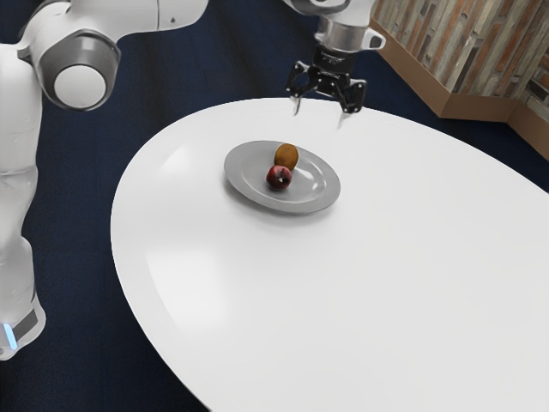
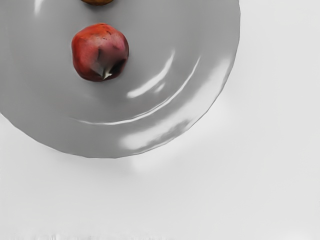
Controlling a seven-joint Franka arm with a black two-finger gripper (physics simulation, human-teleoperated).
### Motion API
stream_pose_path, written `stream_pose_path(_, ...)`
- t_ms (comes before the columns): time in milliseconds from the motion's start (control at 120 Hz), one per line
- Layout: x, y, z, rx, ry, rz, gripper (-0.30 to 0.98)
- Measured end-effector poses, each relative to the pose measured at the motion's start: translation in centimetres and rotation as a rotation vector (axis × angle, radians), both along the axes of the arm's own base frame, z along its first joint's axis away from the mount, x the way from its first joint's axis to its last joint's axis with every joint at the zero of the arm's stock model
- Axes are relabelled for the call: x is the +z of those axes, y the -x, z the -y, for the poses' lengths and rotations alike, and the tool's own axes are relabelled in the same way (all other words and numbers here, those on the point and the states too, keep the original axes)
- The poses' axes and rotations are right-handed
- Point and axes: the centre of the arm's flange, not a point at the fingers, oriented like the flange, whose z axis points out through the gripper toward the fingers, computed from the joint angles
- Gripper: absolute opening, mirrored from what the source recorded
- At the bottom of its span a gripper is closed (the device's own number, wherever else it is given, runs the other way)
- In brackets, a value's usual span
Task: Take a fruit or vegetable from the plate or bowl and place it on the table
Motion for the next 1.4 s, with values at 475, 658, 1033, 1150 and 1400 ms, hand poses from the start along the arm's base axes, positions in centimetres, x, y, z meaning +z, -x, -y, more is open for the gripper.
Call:
stream_pose_path(475, -2.9, -0.2, -6.8, 0.287, 0.0, -0.086, 0.68)
stream_pose_path(658, -7.7, 2.3, -10.7, 0.193, 0.082, -0.111, 0.69)
stream_pose_path(1033, -11.9, 3.1, -22.6, 0.093, 0.033, -0.02, 0.69)
stream_pose_path(1150, -12.7, 1.3, -22.2, -0.009, 0.031, 0.005, 0.69)
stream_pose_path(1400, -14.9, -0.1, -21.5, -0.143, 0.048, 0.021, 0.69)
